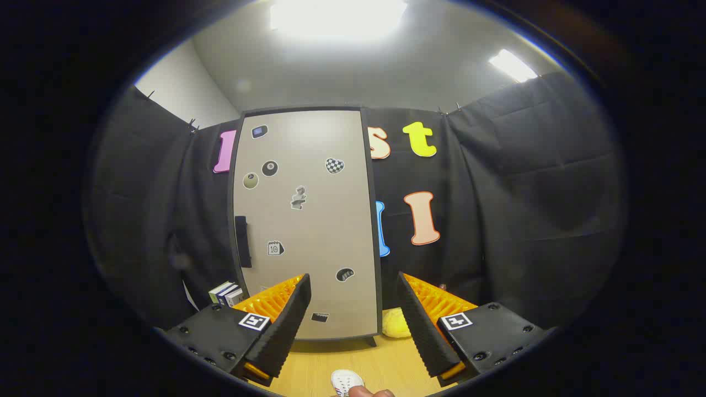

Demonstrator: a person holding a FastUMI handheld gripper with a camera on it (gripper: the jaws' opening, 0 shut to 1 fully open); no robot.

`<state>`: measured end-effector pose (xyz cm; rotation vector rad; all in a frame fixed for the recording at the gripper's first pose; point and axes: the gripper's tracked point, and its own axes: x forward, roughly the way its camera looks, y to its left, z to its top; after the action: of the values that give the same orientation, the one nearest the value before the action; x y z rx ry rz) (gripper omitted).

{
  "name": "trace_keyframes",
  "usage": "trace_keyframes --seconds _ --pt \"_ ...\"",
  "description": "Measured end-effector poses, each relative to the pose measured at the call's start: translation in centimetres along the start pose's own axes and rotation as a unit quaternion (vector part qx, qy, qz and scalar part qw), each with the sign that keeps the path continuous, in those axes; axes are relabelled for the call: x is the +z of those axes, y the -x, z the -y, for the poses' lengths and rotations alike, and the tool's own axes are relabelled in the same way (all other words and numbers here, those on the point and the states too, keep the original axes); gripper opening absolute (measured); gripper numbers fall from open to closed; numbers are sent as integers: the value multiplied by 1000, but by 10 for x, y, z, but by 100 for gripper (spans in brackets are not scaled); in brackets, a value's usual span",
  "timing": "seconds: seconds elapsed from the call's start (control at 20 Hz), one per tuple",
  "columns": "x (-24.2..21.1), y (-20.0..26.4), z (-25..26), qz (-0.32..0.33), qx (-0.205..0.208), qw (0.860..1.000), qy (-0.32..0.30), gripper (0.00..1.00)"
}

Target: Open the shoe cabinet door, grab the shoes and put them into the shoe cabinet, then close the shoe cabinet door.

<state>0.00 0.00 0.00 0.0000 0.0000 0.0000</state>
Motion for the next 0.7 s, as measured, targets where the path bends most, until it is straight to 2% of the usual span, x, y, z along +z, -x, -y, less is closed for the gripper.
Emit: trace_keyframes --seconds 0.4,0.7 --pt "-8 1 -2 -17 -7 1000 19 97" --pt "-11 2 -21 -30 15 999 39 97"
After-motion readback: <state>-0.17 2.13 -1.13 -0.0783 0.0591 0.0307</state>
